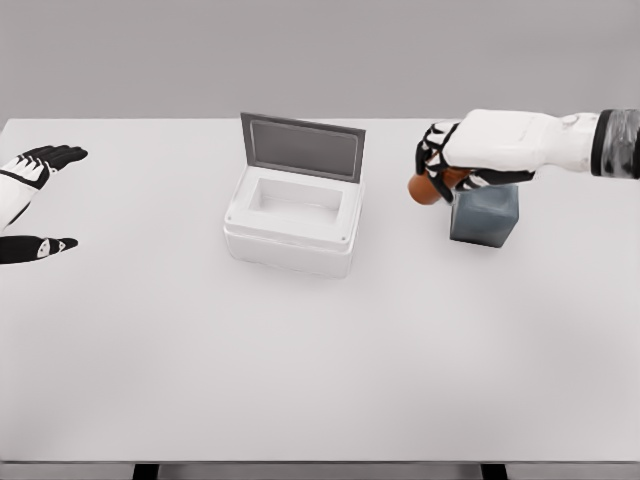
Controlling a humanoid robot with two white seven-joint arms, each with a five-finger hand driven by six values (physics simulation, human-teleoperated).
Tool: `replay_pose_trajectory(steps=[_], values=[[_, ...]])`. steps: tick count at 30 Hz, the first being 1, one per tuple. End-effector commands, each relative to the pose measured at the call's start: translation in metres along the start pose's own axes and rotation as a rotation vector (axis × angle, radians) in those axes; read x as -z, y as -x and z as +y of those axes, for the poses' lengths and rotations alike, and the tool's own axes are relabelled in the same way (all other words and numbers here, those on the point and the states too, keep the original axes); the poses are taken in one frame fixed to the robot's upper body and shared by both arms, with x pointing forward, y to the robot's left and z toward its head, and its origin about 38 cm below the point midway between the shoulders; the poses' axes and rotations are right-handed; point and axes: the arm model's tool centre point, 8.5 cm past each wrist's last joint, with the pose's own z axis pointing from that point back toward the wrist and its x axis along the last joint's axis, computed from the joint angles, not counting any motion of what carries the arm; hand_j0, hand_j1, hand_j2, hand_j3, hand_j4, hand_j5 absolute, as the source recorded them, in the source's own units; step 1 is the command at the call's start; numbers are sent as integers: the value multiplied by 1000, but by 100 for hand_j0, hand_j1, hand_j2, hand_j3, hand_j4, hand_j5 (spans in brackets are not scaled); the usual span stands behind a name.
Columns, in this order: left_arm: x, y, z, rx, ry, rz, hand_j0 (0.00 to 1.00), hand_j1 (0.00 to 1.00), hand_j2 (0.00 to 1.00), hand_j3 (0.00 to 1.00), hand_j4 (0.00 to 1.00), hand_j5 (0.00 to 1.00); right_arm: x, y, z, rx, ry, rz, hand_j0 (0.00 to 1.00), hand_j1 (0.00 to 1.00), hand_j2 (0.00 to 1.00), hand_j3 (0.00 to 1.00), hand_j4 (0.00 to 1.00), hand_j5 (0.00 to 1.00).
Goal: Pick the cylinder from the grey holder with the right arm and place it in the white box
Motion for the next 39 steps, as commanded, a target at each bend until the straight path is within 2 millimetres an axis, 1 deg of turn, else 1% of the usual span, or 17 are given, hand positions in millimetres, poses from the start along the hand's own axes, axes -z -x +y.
replay_pose_trajectory(steps=[1,2,5,8,9,12,14,16,19,21,23,26,28,30,39], values=[[0,0,1,-4,-5,0,100,100,100,100,100,100,25,-17,-7,-9,29,-74,22,22,22,22,22,22],[0,0,1,-5,-5,0,100,100,100,100,100,100,36,-23,-10,-10,39,-103,22,22,22,22,22,22],[0,0,2,-3,-4,1,100,100,100,100,100,100,56,-37,-24,-23,72,-155,22,22,22,22,22,22],[0,1,1,-4,-3,1,100,100,100,100,100,100,57,-35,-31,-45,79,-142,22,22,22,22,22,22],[0,1,1,-4,-3,1,100,100,100,100,100,100,61,-37,-33,-44,82,-149,22,22,22,22,22,22],[-1,1,1,-3,-4,2,100,100,100,100,100,100,82,-38,-27,-48,45,-158,22,22,22,22,22,22],[-1,1,1,-3,-4,2,100,100,100,100,100,100,85,-38,-24,-44,34,-160,22,22,22,22,22,22],[-1,1,1,-3,-4,2,100,100,100,100,100,100,90,-43,-24,-54,22,-173,22,22,22,22,22,22],[0,1,2,-3,-7,1,100,100,100,100,100,100,94,-37,-24,-53,14,-155,22,22,22,22,22,22],[0,1,2,-3,-5,1,100,100,100,100,100,100,96,-37,-23,-58,8,-156,22,22,22,22,22,22],[0,1,2,-3,-5,1,100,100,100,100,100,100,95,-29,-23,-63,-1,-128,23,23,23,23,23,23],[0,1,2,-4,-7,1,100,100,100,100,100,100,99,-27,-22,-55,-5,-124,23,23,23,23,23,23],[-1,1,1,-3,-4,2,100,100,100,100,100,100,98,-20,-21,-57,-13,-101,23,23,23,23,23,23],[-1,1,1,-3,-4,2,100,100,100,100,100,100,100,-23,-18,-60,-24,-108,24,24,24,24,24,24],[0,1,2,-4,-6,1,100,100,100,100,100,100,101,-25,-21,-68,-20,-114,24,24,24,24,24,24]])
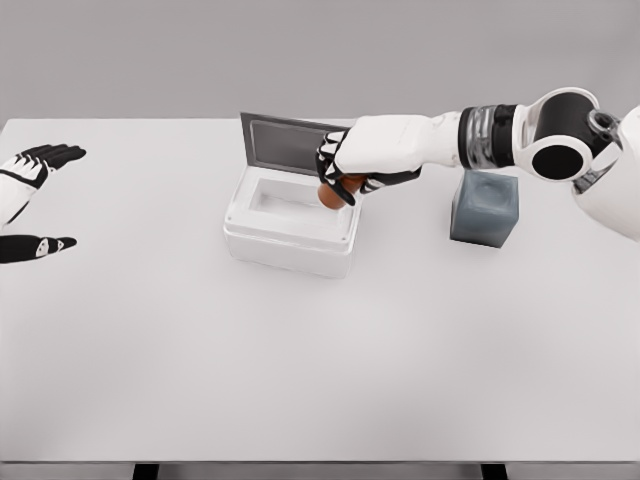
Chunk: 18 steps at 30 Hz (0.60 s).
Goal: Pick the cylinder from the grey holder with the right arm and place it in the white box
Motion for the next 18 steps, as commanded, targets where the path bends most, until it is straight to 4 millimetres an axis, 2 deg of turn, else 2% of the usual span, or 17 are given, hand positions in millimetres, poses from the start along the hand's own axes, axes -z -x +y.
replay_pose_trajectory(steps=[1,11,18], values=[[0,0,1,-5,-3,0,100,100,100,100,100,100,0,0,-1,4,3,-1,24,24,24,24,24,24],[0,0,0,-5,-4,0,100,100,100,100,100,100,5,-3,4,0,-19,-10,24,24,24,24,24,24],[0,0,1,-6,-5,-1,100,100,100,100,100,100,6,-4,0,-6,-14,-14,25,25,25,25,25,25]])
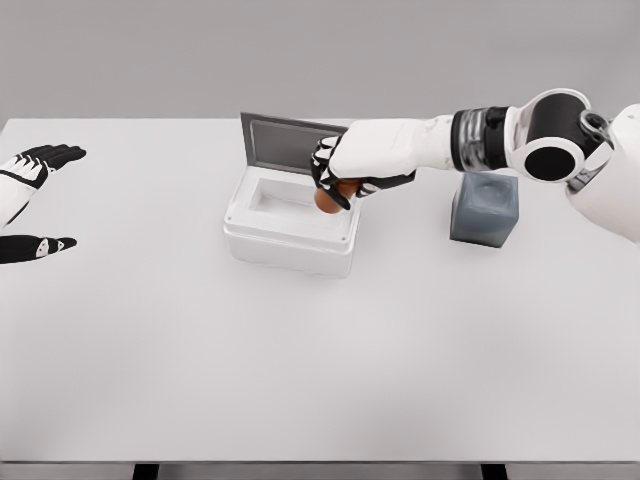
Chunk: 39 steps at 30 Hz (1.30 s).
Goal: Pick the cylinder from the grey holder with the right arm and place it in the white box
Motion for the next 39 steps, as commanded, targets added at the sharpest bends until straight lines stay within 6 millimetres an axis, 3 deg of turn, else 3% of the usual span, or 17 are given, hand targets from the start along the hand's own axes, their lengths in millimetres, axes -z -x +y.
replay_pose_trajectory(steps=[1,19,39], values=[[0,0,1,-5,-5,-1,100,100,100,100,100,100,1,0,0,6,2,-1,25,25,25,25,25,25],[0,0,1,-5,-5,-1,100,100,100,100,100,100,8,0,7,8,-35,-1,27,27,27,27,27,27],[0,-1,1,-9,-9,-4,100,100,100,100,100,100,8,7,2,6,-35,14,28,28,28,28,28,28]])
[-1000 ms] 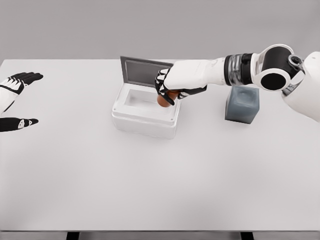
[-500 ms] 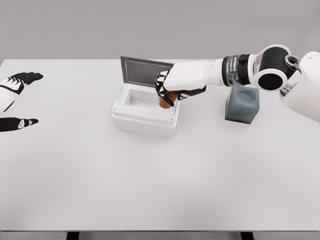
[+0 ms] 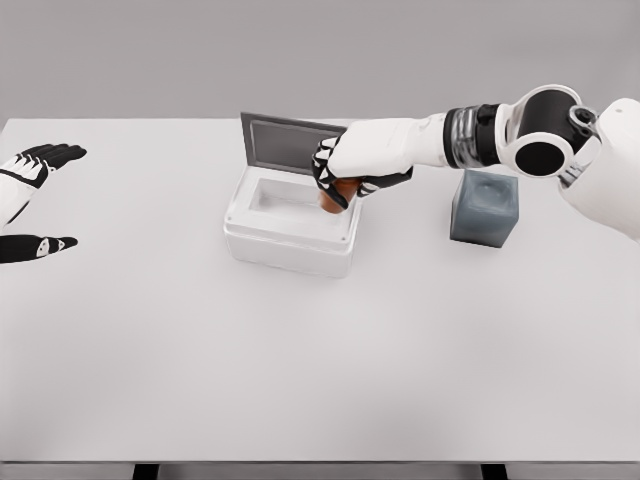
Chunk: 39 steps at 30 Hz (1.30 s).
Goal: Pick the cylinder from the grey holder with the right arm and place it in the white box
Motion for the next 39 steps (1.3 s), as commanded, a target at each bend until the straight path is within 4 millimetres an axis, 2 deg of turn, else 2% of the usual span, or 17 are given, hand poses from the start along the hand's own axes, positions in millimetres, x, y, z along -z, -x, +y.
replay_pose_trajectory(steps=[1,6,14,15,16,19,20,22,26,29,32,35,37,39], values=[[0,0,1,-5,-5,0,100,100,100,100,100,100,1,0,0,6,3,1,28,28,28,28,28,28],[0,0,1,-5,-5,0,100,100,100,100,100,100,1,0,0,1,1,0,33,33,33,33,33,33],[0,0,1,-7,-6,-1,100,100,100,100,100,100,1,-3,-2,-7,3,-6,36,36,36,36,36,36],[0,0,1,-7,-6,-1,100,100,100,100,100,100,1,-3,-2,-8,3,-5,44,44,44,44,44,44],[0,0,1,-8,-6,-1,100,100,100,100,100,100,1,-3,-2,-15,1,-8,64,64,64,64,64,64],[0,0,1,-8,-6,-1,100,100,100,100,100,100,0,-4,-2,-32,-2,-3,70,70,70,70,70,70],[0,0,1,-8,-6,-1,100,100,100,100,100,100,0,-5,-3,-34,-1,-4,81,81,81,81,81,81],[0,0,1,-8,-6,-1,100,100,100,100,100,100,-1,-7,-7,-48,3,-8,86,86,86,86,86,86],[0,0,1,-9,-7,-1,100,100,100,100,100,100,-5,-6,-13,-54,18,0,88,88,88,88,88,88],[0,0,1,-9,-7,-1,100,100,100,100,100,100,-13,-7,-28,-89,50,14,97,97,97,97,97,97],[0,0,1,-10,-8,-1,100,100,100,100,100,100,-29,-15,-55,-130,137,14,99,99,99,99,99,99],[0,0,1,-10,-8,-1,100,100,100,100,100,100,-34,-21,-64,-151,164,7,99,99,99,99,99,99],[0,0,1,-10,-8,-1,100,100,100,100,100,100,-53,-28,-82,-184,231,11,100,100,100,100,100,100],[0,0,1,-10,-8,-1,100,100,100,100,100,100,-67,-33,-90,-210,263,20,100,100,100,100,100,100]])
